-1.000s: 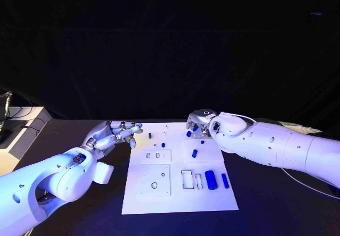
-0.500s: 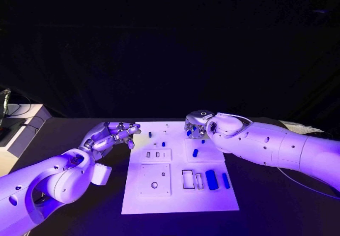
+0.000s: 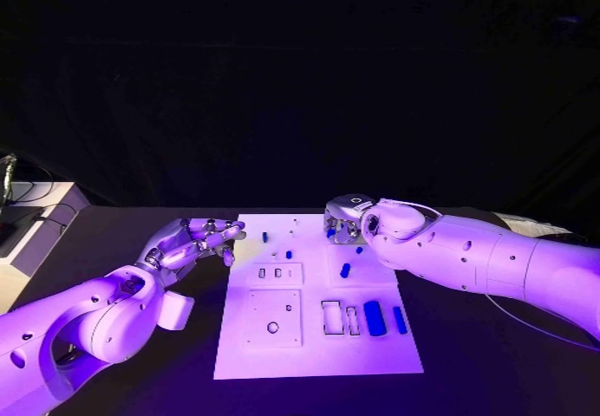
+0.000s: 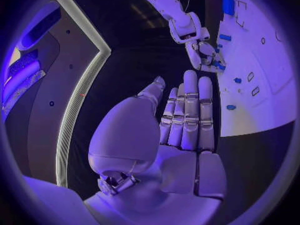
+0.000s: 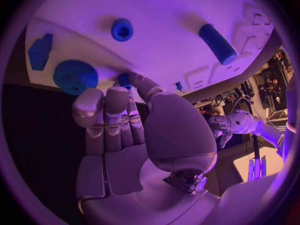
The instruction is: Assemble the parts on the task board
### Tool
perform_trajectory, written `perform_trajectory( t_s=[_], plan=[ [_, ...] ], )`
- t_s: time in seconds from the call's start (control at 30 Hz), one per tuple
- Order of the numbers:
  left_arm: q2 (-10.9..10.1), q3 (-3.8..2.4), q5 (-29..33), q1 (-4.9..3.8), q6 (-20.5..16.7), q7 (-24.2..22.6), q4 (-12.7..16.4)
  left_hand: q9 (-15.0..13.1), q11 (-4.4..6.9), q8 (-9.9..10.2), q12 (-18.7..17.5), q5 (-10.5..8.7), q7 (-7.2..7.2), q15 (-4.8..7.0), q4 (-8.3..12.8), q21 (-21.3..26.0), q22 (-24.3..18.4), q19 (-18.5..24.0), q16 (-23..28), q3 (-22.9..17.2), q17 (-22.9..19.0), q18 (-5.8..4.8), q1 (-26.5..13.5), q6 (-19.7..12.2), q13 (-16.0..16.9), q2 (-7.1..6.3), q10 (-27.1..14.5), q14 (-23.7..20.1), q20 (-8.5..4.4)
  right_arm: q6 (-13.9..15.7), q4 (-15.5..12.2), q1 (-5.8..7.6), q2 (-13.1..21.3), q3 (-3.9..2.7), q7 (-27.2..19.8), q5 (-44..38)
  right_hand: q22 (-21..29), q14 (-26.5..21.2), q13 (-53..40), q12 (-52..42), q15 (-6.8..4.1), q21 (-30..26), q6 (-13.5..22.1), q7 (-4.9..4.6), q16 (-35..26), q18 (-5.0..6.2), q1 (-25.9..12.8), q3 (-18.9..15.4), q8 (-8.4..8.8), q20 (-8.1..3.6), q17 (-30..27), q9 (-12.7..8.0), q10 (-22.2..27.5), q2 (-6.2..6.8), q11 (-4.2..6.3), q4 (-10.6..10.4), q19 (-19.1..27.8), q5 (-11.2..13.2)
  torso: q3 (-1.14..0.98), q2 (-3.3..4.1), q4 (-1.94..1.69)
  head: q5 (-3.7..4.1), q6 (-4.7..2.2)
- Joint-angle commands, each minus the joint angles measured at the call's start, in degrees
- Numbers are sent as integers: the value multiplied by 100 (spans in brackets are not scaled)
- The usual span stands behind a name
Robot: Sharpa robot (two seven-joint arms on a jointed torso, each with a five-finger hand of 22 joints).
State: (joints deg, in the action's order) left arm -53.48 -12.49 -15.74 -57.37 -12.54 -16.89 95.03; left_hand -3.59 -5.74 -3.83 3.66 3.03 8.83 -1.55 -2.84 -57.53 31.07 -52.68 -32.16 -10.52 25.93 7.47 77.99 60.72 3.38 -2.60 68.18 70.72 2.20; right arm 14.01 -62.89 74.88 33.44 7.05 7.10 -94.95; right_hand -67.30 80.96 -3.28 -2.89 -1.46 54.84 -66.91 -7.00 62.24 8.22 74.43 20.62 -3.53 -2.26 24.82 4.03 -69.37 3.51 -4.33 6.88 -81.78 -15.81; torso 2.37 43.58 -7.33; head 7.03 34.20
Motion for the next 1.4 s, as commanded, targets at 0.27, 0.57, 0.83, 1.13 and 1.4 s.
perform_trajectory(
  t_s=[0.27, 0.57, 0.83, 1.13, 1.4],
  plan=[
    [10, -5, -21, -5, 125, 24, -11, -6, -2, 22, -25, -7, 14, 0, 9, -20, -9, 38, -40, 24, -8, 94, -34, -18, 7, 18, -31, -36, -5, 694, -124, -33, 43, 18, 182, -265, -313, -5, -23, -44, -80, 166, -183, 10, 37, -61, 230, 485, -25, -71, 59, 29, -331, -317, 115, 254, -34, 774, 18, 37, -42, 9, -49],
    [2, -5, -21, -5, 128, 32, -10, -7, -3, 21, -24, -8, 13, 0, 11, -25, -15, 39, -45, 25, -12, 96, -30, -20, 8, 27, -35, -35, -4, 1277, -343, -31, 16, -7, 486, -359, -786, 2, -23, -46, -83, -61, -215, 13, 13, -70, 182, 567, -26, -75, 179, 41, -356, -290, 121, 302, -134, 790, 31, 55, -63, -6, -85],
    [13, -6, -23, -5, 149, 47, 12, -7, -3, 21, -24, -8, 14, 0, 19, -31, -21, 39, -48, 27, -17, 98, -23, -22, 8, 28, -38, -37, -4, 1559, -188, -33, -261, -15, 709, -505, -939, 1, -22, -46, -82, -219, -218, 9, 7, -72, 175, 566, -24, -77, 183, 36, -355, -276, 119, 311, -197, 736, 37, 74, -97, 7, -102],
    [24, -7, -37, -5, 161, 50, 33, -6, -5, 22, -25, -7, 14, -1, 26, -38, -28, 41, -53, 29, -21, 99, -18, -25, 7, 31, -45, -39, -2, 1685, 98, -105, -572, -17, 751, -592, -1183, 5, -23, -48, -80, -468, -217, 10, 4, -73, 167, 567, -24, -76, 181, 34, -347, -267, 117, 317, -283, 708, 75, 86, -160, 17, -82],
    [16, -8, -51, -5, 171, 62, 47, -6, -5, 22, -25, -7, 14, -1, 26, -38, -28, 41, -53, 29, -21, 99, -18, -25, 7, 31, -45, -39, -2, 1724, 245, -145, -681, -18, 754, -626, -1339, 3, -22, -46, -79, -665, -207, 4, -1, -74, 168, 569, -22, -73, 180, 32, -337, -263, 112, 321, -363, 669, 112, 110, -222, 40, -74]
  ],
)
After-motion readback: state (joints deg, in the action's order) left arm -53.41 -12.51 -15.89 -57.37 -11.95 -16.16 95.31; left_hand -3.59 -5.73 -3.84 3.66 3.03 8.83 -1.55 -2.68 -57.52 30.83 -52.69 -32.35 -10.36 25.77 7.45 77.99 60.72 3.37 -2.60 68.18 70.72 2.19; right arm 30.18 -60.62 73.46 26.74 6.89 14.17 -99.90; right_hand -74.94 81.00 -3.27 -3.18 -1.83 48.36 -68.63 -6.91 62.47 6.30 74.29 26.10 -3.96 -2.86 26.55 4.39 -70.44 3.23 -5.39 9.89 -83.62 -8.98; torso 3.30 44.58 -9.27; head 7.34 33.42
